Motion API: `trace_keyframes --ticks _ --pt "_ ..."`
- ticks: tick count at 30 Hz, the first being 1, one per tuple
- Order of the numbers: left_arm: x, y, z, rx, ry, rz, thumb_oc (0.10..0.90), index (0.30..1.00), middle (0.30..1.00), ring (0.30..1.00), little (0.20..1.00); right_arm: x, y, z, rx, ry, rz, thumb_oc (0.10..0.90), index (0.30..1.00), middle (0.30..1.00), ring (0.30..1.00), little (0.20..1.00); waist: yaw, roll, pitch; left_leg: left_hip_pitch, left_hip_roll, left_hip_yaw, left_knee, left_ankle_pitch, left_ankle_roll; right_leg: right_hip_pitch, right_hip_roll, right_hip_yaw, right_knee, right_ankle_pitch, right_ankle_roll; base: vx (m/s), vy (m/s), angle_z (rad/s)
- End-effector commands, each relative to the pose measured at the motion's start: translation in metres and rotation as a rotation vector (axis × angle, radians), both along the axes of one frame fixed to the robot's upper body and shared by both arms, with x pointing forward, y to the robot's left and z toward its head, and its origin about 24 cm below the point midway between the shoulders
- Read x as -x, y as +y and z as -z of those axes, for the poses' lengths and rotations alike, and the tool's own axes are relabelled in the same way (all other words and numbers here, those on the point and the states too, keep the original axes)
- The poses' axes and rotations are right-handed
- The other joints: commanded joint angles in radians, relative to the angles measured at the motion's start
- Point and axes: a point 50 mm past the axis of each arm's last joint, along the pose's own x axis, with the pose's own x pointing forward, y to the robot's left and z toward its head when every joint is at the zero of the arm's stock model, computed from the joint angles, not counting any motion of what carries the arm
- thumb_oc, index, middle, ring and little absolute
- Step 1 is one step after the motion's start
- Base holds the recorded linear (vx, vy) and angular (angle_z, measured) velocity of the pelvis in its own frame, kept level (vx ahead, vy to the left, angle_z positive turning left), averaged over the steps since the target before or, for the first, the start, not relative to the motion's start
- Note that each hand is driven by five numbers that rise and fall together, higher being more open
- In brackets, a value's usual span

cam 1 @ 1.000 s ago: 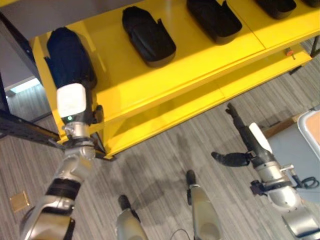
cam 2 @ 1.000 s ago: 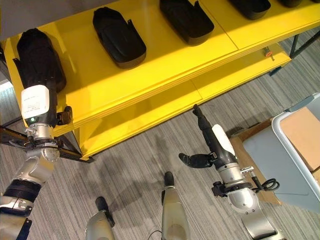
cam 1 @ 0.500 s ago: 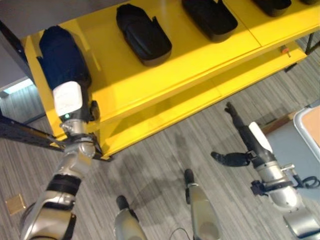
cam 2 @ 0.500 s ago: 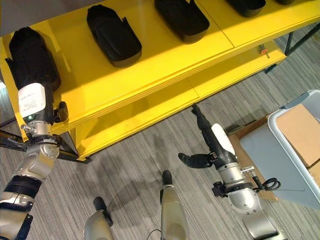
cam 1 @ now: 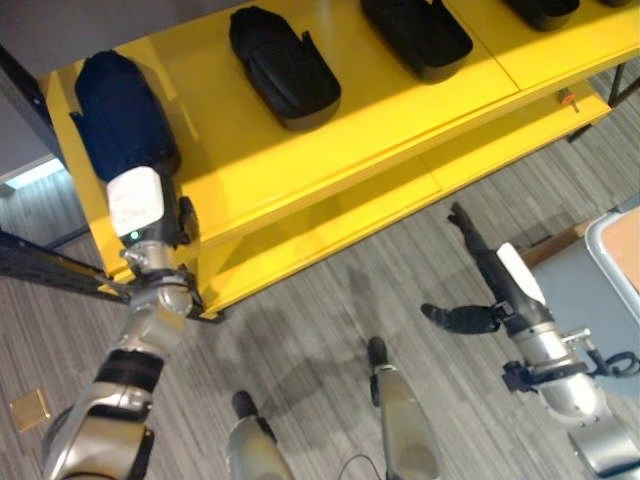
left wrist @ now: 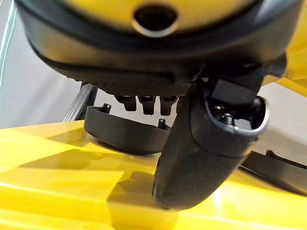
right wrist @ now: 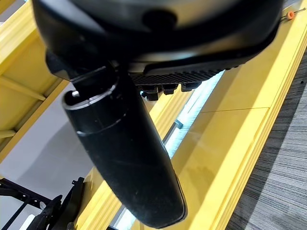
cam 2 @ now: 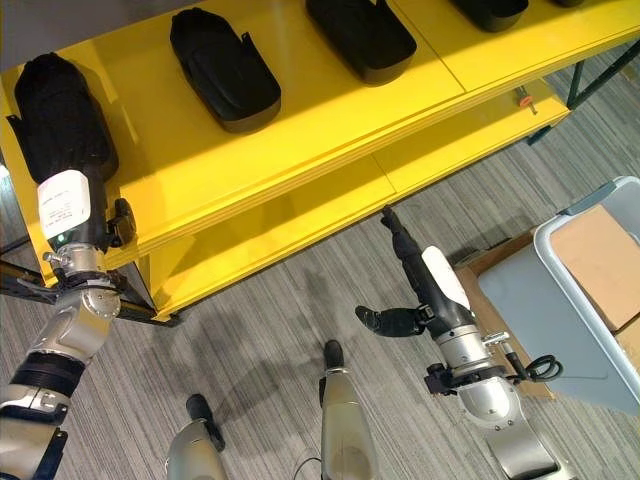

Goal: Move parts from the plastic box to the shelf.

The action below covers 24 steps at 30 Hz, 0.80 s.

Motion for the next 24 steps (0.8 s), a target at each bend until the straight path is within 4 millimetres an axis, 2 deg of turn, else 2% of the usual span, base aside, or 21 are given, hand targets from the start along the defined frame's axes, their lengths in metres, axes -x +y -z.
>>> trace_keyframes --ticks 1,11,24 --pt "0.002 -0.003 -0.005 -0.001 -0.048 0.032 0.9 1.0 1.0 1.0 1.0 0.009 0.012 -0.043 -0.038 -0.246 -0.074 0.9 1.0 1.0 1.0 1.0 0.004 -0.043 -0.066 -0.06 -0.011 -0.052 -0.03 0.134 0.033 0.01 0.001 0.007 0.036 0.027 -0.006 0.0 0.0 0.0" --pt "0.009 -0.003 0.007 0.05 -0.027 0.028 0.9 1.0 1.0 1.0 1.0 0.007 0.012 -0.042 -0.037 -0.243 -0.064 0.9 1.0 1.0 1.0 1.0 0.011 -0.037 -0.068 -0.056 -0.014 -0.053 -0.033 0.134 0.032 0.014 -0.003 0.003 0.041 0.025 -0.007 0.0 0.0 0.0" --pt "0.01 -0.005 0.007 0.034 -0.022 0.045 0.9 1.0 1.0 1.0 1.0 0.005 0.011 -0.041 -0.031 -0.237 -0.06 0.9 1.0 1.0 1.0 1.0 0.013 -0.031 -0.069 -0.049 -0.017 -0.054 -0.032 0.132 0.033 0.021 -0.006 0.007 0.043 0.024 -0.006 0.0 0.0 0.0"
